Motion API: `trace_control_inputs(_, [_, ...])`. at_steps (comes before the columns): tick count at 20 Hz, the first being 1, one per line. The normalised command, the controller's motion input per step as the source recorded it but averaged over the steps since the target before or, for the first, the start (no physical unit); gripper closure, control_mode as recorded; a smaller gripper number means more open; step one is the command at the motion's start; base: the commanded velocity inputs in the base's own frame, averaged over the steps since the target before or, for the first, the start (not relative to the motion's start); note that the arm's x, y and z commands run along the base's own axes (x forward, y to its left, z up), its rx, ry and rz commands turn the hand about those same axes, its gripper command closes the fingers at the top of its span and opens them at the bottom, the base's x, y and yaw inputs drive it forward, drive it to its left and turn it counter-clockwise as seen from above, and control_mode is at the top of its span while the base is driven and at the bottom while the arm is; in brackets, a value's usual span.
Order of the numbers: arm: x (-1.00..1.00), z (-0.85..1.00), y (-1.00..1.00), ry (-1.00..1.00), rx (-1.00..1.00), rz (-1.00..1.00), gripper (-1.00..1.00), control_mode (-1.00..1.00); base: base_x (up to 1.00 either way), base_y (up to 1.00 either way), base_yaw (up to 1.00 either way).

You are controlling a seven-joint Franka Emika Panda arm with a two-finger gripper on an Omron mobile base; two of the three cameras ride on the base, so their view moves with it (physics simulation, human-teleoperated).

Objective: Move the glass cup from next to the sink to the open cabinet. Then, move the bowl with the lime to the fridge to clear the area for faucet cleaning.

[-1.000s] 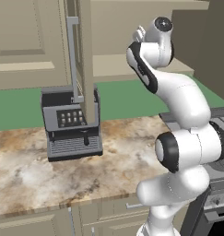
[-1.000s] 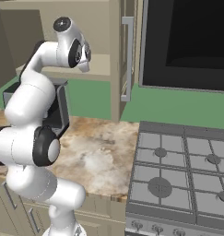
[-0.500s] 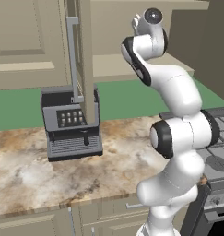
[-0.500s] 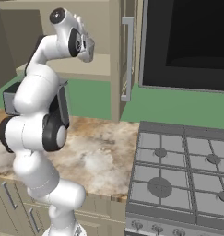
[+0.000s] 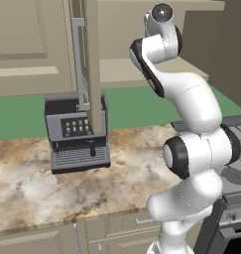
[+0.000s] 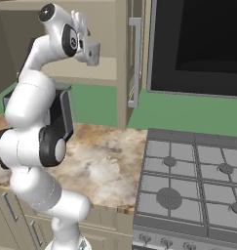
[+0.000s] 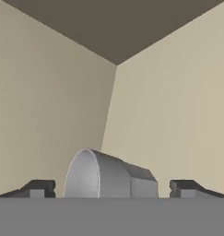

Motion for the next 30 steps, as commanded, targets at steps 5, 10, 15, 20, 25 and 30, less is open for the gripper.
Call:
trace_control_inputs(5, [-1.00,-0.63,-0.26,-0.15,-0.01,-0.01,-1.00,-1.00,0.00,0.00,0.00])
trace_control_inputs(10, [-1.00,-1.00,-0.42,0.14,-0.01,0.00,-1.00,-1.00,0.00,0.00,0.00])
trace_control_inputs(15, [-0.99,-1.00,-0.36,0.30,0.02,0.04,-1.00,-1.00,0.00,0.00,0.00])
trace_control_inputs(20, [-0.20,-0.20,-0.03,0.06,0.02,0.05,-1.00,1.00,-0.62,0.00,0.50])
trace_control_inputs(25, [0.00,0.00,0.00,0.00,0.00,0.00,-1.00,1.00,-0.43,0.01,0.81])
trace_control_inputs(30, [0.00,0.00,0.00,0.00,0.00,0.00,-1.00,1.00,-0.31,0.08,0.81])
